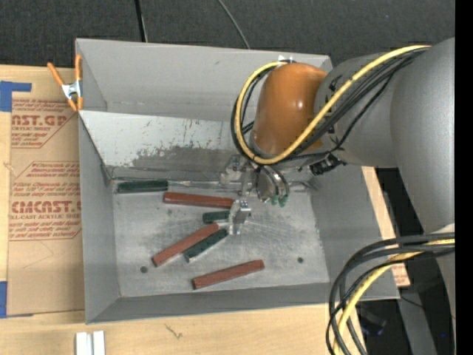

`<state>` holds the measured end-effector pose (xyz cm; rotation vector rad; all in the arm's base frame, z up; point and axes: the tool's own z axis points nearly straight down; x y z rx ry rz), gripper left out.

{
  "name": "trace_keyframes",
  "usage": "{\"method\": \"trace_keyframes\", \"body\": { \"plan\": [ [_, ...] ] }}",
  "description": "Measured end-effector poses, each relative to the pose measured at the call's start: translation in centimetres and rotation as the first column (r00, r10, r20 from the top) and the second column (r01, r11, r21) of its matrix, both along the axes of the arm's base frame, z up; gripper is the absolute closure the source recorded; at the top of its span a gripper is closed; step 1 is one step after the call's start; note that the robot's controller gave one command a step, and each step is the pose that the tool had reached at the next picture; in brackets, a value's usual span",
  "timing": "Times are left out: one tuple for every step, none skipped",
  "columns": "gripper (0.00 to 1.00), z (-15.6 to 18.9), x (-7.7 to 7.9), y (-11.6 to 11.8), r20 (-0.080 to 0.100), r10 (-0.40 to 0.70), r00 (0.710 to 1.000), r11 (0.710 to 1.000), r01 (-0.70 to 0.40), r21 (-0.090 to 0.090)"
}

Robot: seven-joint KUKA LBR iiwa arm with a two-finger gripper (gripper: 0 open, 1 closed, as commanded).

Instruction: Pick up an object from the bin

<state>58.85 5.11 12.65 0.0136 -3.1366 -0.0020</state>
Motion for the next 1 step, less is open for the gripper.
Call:
{"method": "trace_keyframes", "body": {
  "plan": [
    [0.0, 0.39, 0.17, -0.05, 0.007, 0.0, 1.0, 1.0, 0.0, 0.0]
  ]
}}
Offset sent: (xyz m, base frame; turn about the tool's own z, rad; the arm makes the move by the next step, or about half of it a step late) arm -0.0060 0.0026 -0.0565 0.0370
